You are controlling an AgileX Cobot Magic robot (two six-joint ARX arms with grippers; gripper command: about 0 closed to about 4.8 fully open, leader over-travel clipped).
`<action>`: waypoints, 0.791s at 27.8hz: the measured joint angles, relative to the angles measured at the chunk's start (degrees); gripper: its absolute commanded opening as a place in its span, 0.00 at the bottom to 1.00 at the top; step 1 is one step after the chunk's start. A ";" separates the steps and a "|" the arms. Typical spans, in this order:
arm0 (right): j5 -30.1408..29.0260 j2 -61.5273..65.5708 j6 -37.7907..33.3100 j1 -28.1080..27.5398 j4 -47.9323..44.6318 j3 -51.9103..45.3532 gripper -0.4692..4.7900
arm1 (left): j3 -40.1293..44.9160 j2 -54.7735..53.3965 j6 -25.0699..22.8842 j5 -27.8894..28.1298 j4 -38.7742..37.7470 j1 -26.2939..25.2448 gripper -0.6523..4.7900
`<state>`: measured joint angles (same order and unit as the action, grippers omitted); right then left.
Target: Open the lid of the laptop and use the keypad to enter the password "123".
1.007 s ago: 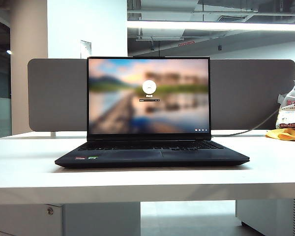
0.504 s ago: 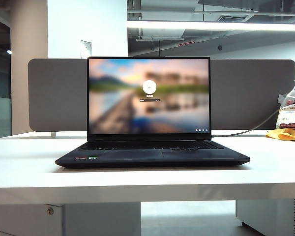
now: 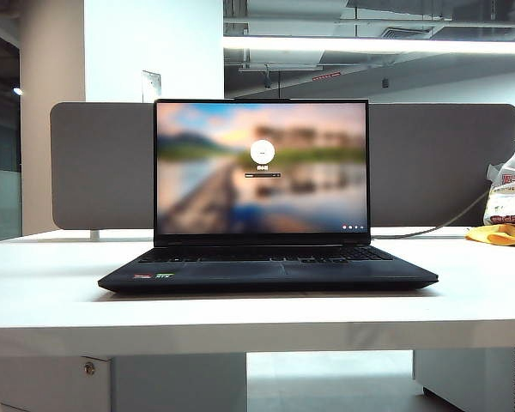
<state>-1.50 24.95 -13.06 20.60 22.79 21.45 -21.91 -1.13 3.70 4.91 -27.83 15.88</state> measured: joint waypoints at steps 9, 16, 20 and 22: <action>0.00 0.00 0.00 0.00 0.11 0.00 0.08 | 10.78 -0.07 -2.01 -4.79 12.50 -13.55 0.21; 0.00 0.00 0.00 0.00 0.15 0.00 0.08 | 16.26 0.00 -1.53 -4.83 17.66 -16.22 0.21; 0.00 -0.02 0.00 -0.02 0.17 0.00 0.08 | 19.17 1.18 -1.51 -4.83 19.63 -16.22 0.21; 0.00 -0.04 0.00 0.00 0.17 0.00 0.08 | 20.33 0.94 -1.46 -4.81 21.62 -16.22 0.21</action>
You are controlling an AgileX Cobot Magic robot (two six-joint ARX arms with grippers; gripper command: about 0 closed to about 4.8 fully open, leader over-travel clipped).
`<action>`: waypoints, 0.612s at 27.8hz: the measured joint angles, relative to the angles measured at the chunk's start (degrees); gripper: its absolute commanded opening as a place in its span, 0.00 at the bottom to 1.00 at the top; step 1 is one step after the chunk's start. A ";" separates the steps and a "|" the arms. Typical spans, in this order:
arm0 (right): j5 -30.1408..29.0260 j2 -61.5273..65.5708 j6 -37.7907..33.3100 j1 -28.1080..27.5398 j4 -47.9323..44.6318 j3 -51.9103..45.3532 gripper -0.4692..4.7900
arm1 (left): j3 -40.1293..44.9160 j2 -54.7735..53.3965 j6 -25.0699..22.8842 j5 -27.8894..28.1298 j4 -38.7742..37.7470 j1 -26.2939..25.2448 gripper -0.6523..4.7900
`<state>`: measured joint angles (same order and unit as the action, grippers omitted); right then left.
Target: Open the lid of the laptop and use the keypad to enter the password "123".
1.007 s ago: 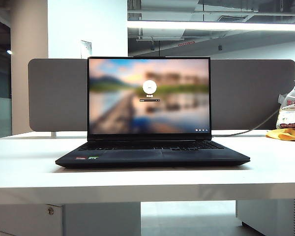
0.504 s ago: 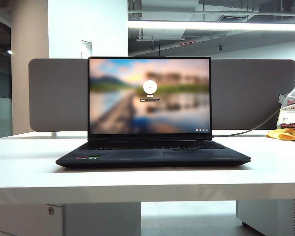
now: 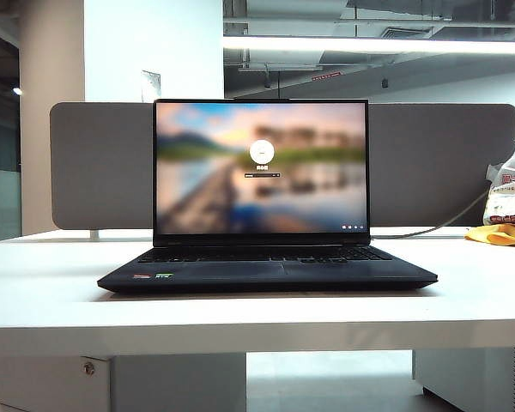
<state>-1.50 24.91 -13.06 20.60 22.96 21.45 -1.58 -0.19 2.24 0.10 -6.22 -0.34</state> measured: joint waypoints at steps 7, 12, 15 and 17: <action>0.00 -0.17 0.00 -0.02 0.04 0.00 0.08 | 1.16 0.02 1.05 0.17 2.34 0.00 0.21; 0.00 -0.17 0.00 0.00 0.04 0.00 0.08 | 1.16 0.02 1.16 3.17 2.08 -0.22 0.21; 0.00 -0.17 0.00 0.00 0.04 0.00 0.08 | 1.16 0.02 1.22 3.54 0.74 -1.36 0.21; 0.02 -0.17 0.02 0.00 0.04 0.00 0.08 | 1.16 0.02 1.22 3.56 -0.15 -1.62 0.21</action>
